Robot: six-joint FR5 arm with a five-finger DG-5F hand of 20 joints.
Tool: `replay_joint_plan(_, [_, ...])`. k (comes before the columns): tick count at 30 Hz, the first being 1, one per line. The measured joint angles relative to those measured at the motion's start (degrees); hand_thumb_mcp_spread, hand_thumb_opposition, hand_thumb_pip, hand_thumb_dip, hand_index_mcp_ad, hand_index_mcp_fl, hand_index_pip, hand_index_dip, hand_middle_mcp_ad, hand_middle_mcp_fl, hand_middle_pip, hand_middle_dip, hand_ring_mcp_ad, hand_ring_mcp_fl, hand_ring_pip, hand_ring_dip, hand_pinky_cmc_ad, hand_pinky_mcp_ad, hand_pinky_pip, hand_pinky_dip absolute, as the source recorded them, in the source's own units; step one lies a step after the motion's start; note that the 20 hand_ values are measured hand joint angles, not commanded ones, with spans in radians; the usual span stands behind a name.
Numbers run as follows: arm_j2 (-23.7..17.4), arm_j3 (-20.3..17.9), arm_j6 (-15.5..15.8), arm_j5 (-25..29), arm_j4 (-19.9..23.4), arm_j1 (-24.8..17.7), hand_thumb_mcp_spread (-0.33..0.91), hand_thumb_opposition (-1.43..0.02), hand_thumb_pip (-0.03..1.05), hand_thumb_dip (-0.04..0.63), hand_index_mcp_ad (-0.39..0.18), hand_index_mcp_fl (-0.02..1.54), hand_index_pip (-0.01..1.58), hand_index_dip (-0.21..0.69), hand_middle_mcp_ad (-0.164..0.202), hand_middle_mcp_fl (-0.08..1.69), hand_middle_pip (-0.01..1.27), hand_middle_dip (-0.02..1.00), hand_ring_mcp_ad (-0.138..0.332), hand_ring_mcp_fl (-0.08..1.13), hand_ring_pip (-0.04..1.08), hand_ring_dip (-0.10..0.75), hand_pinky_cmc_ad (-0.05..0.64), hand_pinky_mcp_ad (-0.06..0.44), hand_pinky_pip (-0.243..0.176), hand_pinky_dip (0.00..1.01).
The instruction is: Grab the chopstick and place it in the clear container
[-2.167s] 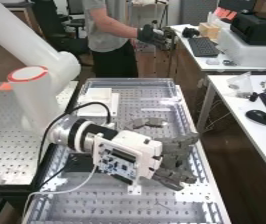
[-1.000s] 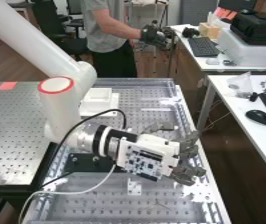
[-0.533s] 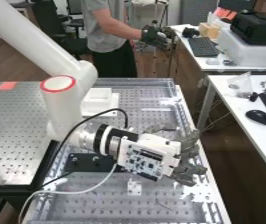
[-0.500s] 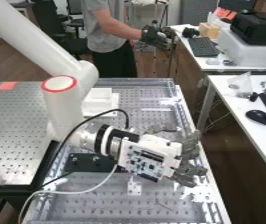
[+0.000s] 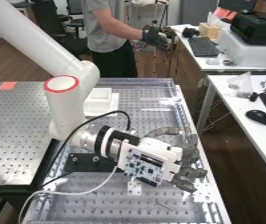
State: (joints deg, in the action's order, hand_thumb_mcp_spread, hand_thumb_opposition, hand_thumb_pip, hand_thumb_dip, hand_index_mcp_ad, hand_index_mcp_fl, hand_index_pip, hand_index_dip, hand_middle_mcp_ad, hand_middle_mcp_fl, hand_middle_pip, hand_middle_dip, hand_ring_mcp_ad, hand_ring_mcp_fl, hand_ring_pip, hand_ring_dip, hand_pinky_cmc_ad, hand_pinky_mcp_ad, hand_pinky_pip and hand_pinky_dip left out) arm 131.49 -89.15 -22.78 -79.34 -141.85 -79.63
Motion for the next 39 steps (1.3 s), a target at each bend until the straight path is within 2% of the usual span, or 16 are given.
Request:
replay_joint_plan(6, [0.2, 0.4, 0.0, -0.1, -0.2, 0.1, 0.53, -0.82, 0.53, 0.34, -0.188, 0.6, 0.92, 0.176, 0.094, 0.73, 0.31, 0.71, 0.136, 0.38, 0.09, 0.33, 0.34, 0.267, -0.051, 0.14])
replay_joint_plan(11, [0.5, 1.1, 0.1, -0.1, -0.7, 0.1, 0.53, -0.82, 0.53, 0.339, -0.188, 0.6, 0.85, 0.176, 0.094, 0.73, 0.33, 0.72, 0.133, 0.41, 0.1, 0.36, 0.34, 0.262, -0.051, 0.14])
replay_joint_plan(14, [0.5, 1.1, -0.1, -0.5, -0.8, 0.1, 0.53, -0.82, 0.52, 0.339, -0.188, 0.6, 0.84, 0.176, 0.077, 0.77, 0.35, 0.72, 0.134, 0.43, 0.1, 0.363, 0.346, 0.264, -0.051, 0.14])
replay_joint_plan(20, [0.5, 1.2, -0.8, -1.0, -0.9, 0.2, 0.54, -0.82, 0.51, 0.323, -0.19, 0.67, 0.84, 0.178, 0.077, 0.81, 0.35, 0.72, 0.134, 0.44, 0.1, 0.379, 0.346, 0.264, -0.051, 0.14])
replay_joint_plan(22, [0.5, 1.2, -0.9, -1.0, -0.9, 0.2, 0.54, -0.82, 0.51, 0.326, -0.202, 0.68, 0.84, 0.178, 0.075, 0.82, 0.35, 0.72, 0.115, 0.46, 0.1, 0.379, 0.363, 0.265, -0.051, 0.14])
replay_joint_plan(24, [0.5, 1.2, -0.9, -1.0, -0.9, 0.2, 0.54, -0.82, 0.51, 0.326, -0.201, 0.7, 0.84, 0.178, 0.075, 0.83, 0.35, 0.72, 0.115, 0.46, 0.1, 0.379, 0.367, 0.265, -0.051, 0.14])
replay_joint_plan(29, [0.6, 1.2, -0.8, -1.1, -1.0, 0.2, 0.59, -0.91, 0.5, 0.323, -0.218, 0.74, 0.91, 0.164, 0.075, 0.85, 0.35, 0.72, 0.117, 0.47, 0.1, 0.379, 0.36, 0.265, -0.037, 0.14])
replay_joint_plan(31, [0.7, 1.5, -0.7, -1.2, -1.1, 0.2, 0.59, -0.94, 0.49, 0.314, -0.22, 0.75, 0.91, 0.169, 0.079, 0.88, 0.35, 0.72, 0.117, 0.48, 0.1, 0.379, 0.377, 0.265, -0.035, 0.14])
replay_joint_plan(39, [0.9, 1.8, -0.2, -1.5, -1.3, 0.1, 0.59, -0.96, 0.49, 0.305, -0.22, 0.76, 0.92, 0.188, 0.079, 0.87, 0.35, 0.72, 0.117, 0.49, 0.1, 0.38, 0.379, 0.262, -0.037, 0.13])
